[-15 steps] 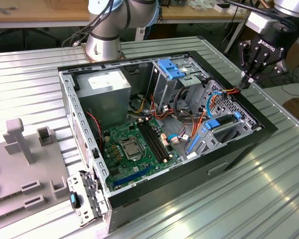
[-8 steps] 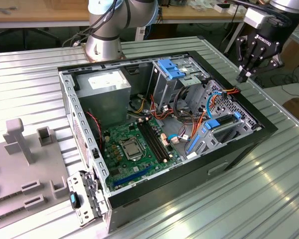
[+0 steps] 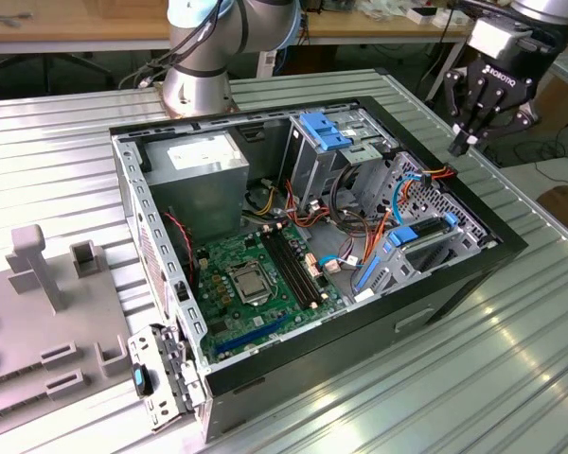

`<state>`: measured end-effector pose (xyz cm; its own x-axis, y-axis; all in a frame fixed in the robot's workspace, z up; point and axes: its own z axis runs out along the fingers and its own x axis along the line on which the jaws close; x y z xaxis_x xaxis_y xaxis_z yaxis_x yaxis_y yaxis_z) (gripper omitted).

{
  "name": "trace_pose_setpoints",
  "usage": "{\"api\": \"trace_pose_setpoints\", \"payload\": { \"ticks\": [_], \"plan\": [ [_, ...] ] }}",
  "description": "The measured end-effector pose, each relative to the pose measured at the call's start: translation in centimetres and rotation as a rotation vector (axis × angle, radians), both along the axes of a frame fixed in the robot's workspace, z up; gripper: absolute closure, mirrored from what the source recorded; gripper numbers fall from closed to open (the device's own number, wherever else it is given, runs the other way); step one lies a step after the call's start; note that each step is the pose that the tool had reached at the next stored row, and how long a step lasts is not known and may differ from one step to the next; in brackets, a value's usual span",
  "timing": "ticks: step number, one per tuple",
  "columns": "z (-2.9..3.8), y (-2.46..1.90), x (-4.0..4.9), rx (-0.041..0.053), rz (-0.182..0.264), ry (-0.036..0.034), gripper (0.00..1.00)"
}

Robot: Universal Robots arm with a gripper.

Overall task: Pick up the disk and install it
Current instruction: 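Insert the first disk wire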

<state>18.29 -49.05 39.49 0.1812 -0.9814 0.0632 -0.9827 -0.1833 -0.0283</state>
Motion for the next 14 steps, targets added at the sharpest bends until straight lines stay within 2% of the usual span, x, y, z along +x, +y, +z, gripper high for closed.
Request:
{"api": "trace_pose_setpoints", "payload": {
  "ticks": [6, 14],
  "plan": [
    [-0.08, 0.00, 0.00, 0.0000, 0.226, 0.0000, 0.89],
    [-0.16, 0.00, 0.00, 0.0000, 0.551, 0.0000, 0.89]
  ]
}}
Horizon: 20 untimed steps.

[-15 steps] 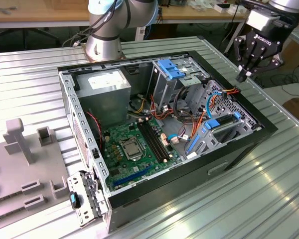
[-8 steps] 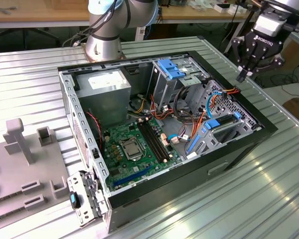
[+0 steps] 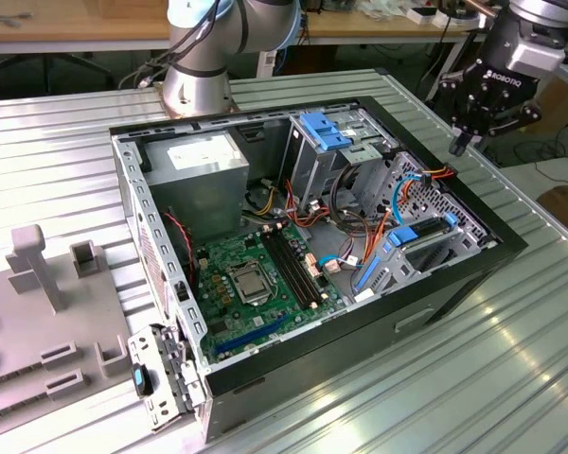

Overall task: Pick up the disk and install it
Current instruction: 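Insert the first disk wire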

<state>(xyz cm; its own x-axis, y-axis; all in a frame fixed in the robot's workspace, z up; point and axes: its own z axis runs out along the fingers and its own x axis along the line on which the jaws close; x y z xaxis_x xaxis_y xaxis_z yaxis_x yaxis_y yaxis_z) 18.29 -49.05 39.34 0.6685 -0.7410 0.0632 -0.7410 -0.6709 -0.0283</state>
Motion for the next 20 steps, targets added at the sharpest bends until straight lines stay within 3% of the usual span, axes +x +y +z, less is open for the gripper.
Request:
{"api": "trace_pose_setpoints", "payload": {
  "ticks": [5, 12, 20],
  "plan": [
    [-0.05, 0.00, 0.00, 0.0000, 0.191, 0.0000, 0.89],
    [-0.05, 0.00, 0.02, 0.0000, 0.334, 0.0000, 0.89],
    [-0.06, 0.00, 0.06, 0.0000, 0.529, -0.0002, 0.89]
  ]
}}
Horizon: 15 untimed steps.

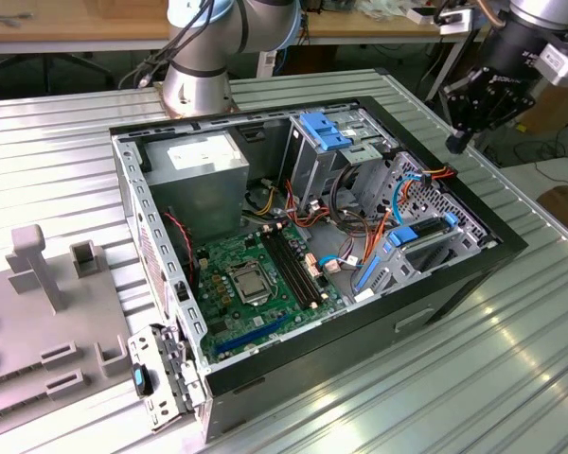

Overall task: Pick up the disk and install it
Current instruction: 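Insert the first disk wire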

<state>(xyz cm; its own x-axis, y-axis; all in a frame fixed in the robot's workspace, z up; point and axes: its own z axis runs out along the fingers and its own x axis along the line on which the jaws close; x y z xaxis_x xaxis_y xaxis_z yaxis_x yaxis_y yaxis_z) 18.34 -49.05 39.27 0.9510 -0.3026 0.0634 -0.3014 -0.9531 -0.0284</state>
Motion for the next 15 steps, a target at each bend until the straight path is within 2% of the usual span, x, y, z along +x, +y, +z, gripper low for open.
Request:
{"api": "trace_pose_setpoints", "payload": {
  "ticks": [3, 5, 10, 12, 13, 15],
  "plan": [
    [-0.03, 0.00, 0.00, 0.0000, 0.107, -0.0017, 0.89],
    [-0.05, 0.00, 0.00, -0.0001, 0.141, -0.0022, 0.89],
    [-0.05, -0.16, 0.00, -0.0002, 0.155, -0.0023, 0.89],
    [-0.06, -0.47, 0.01, 0.0000, 0.161, -0.0023, 0.89],
    [-0.10, -0.64, 0.01, -0.0002, 0.181, -0.0033, 0.89],
    [-0.11, -0.65, 0.01, -0.0004, 0.189, -0.0048, 0.89]
  ]
}}
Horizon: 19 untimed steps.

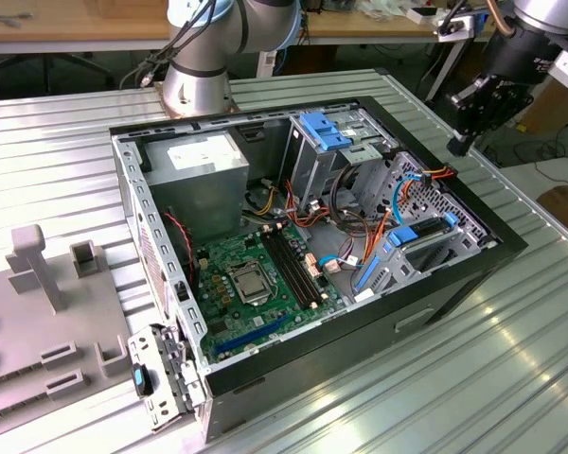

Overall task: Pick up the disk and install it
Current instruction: 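Insert the first disk wire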

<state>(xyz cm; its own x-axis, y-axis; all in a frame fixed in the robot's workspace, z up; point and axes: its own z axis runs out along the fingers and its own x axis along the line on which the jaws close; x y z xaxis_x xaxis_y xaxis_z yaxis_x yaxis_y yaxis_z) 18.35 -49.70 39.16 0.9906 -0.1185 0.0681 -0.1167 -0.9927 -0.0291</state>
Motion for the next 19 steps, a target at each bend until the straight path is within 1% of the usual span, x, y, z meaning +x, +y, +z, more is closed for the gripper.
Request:
{"api": "trace_pose_setpoints", "payload": {
  "ticks": [2, 3, 5, 6, 7, 10, 11, 14, 17, 19],
  "plan": [
    [0.00, 0.00, 0.00, 0.0000, 0.000, -0.0002, 0.89],
    [-0.02, -0.01, 0.00, 0.0000, 0.000, -0.0012, 0.83],
    [-0.16, -0.04, 0.00, 0.0001, 0.006, -0.0077, 0.70],
    [-0.21, -0.04, 0.00, 0.0000, 0.008, -0.0095, 0.64],
    [-0.31, -0.04, 0.00, 0.0001, 0.015, -0.0119, 0.64],
    [-0.50, -0.54, 0.00, 0.0003, 0.044, -0.0228, 0.64],
    [-0.66, -0.75, -0.05, 0.0005, 0.054, -0.0240, 0.64],
    [-1.00, -0.99, -0.18, 0.0023, 0.059, -0.0265, 0.64],
    [-1.33, -1.19, -0.18, 0.0030, 0.065, -0.0305, 0.64],
    [-1.59, -1.25, -0.18, 0.0031, 0.070, -0.0319, 0.64]
  ]
}}
